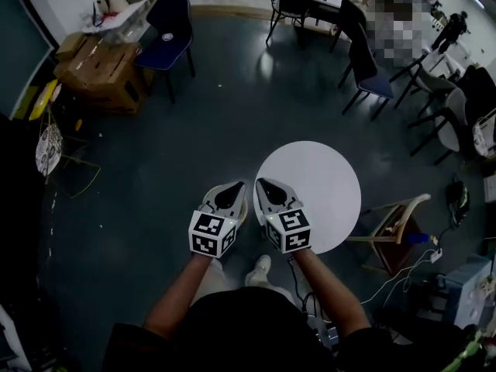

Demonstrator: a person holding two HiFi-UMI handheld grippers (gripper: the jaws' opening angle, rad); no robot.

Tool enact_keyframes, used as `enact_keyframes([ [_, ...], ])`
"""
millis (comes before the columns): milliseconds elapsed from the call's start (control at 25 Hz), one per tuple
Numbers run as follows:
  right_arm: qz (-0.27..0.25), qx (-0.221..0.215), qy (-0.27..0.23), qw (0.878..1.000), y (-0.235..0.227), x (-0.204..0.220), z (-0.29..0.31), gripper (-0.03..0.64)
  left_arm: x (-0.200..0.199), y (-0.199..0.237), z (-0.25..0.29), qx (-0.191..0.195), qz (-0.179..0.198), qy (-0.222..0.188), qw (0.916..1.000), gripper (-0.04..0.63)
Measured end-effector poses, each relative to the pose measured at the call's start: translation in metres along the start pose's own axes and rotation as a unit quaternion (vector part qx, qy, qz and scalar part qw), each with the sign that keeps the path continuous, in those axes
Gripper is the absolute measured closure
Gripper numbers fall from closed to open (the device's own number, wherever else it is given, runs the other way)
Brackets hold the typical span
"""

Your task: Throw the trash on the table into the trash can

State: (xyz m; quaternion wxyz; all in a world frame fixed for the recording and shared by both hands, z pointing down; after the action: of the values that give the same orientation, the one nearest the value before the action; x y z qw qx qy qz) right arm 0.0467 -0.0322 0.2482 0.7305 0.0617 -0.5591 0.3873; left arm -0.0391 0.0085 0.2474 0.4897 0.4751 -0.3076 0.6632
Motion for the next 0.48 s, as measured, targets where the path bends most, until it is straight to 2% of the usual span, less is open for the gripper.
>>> enact_keyframes([
  [480, -0.030, -0.044, -0.055, 0.997, -0.015, -0.053, -0.071, 0.597, -0.064, -0.068, -0.003, -0.030, 0.032, -0.045, 0.9980, 0.588],
])
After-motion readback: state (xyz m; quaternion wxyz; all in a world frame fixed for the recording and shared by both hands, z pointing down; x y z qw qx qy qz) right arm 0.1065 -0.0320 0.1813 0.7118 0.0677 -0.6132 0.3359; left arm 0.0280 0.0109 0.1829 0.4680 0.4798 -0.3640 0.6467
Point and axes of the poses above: the fingertips, and each gripper's own axes: z forward along the fingers, y to its left, x out of its underside, the point moved 5 cm from there along -z, backward along the fingers, and after that the axes turned 10 degrees about z, right-handed, at the moved point
